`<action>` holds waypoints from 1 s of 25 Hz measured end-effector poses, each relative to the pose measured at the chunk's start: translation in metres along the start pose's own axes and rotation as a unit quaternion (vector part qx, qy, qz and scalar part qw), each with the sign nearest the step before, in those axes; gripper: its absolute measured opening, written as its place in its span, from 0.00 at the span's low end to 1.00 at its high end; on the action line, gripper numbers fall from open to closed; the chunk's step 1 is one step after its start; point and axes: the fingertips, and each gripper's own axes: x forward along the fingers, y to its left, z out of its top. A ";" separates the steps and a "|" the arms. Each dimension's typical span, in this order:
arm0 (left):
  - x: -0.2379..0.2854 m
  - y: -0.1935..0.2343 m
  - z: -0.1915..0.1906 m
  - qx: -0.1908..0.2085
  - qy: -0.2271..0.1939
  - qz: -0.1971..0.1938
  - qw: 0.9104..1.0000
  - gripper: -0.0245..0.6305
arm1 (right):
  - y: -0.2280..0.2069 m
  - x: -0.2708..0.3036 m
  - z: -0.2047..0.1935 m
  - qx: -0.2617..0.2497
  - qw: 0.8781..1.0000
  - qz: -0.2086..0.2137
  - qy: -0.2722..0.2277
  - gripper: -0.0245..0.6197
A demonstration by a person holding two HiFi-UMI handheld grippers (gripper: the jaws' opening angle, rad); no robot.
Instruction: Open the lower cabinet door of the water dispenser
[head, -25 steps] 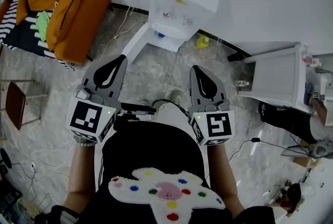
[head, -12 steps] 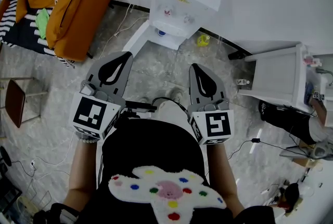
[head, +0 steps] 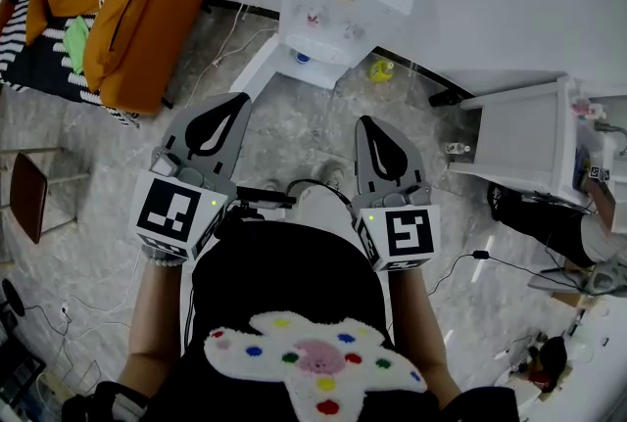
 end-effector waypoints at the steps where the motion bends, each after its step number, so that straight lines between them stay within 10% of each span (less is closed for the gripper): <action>1: 0.000 0.000 0.000 0.000 0.000 -0.001 1.000 0.06 | 0.001 0.000 0.000 -0.001 1.000 0.001 0.000 0.04; 25: 0.002 -0.008 -0.002 0.006 0.000 -0.018 1.000 0.06 | 0.005 -0.009 -0.004 -0.008 1.000 -0.004 0.004 0.04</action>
